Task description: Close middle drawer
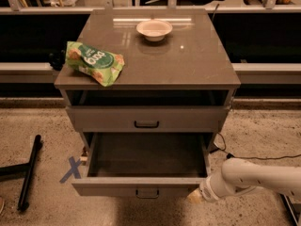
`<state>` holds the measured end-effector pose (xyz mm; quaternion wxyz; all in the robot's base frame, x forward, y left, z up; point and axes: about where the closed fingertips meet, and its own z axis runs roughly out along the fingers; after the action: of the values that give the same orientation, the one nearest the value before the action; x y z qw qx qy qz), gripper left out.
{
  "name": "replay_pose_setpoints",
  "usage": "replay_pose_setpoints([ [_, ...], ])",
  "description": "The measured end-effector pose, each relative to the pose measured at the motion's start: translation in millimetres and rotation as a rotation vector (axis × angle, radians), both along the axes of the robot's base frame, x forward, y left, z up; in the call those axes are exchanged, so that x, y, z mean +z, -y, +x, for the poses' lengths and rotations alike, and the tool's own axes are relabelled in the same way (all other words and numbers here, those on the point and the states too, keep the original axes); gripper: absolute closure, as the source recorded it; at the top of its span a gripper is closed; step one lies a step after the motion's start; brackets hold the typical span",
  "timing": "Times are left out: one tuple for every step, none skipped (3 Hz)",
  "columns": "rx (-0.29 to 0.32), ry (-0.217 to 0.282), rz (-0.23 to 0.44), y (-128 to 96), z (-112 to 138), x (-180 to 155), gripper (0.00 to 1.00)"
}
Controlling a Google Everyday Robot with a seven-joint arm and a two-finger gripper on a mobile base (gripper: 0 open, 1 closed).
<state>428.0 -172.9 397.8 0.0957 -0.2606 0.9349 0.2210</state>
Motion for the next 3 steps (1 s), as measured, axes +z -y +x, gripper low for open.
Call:
replay_pose_setpoints([
  [0.000, 0.000, 0.000, -0.2, -0.5, 0.0, 1.00],
  [-0.003, -0.001, -0.002, -0.5, 1.1, -2.6, 1.00],
  [-0.050, 0.051, -0.022, 7.9, 27.9, -0.3, 1.00],
])
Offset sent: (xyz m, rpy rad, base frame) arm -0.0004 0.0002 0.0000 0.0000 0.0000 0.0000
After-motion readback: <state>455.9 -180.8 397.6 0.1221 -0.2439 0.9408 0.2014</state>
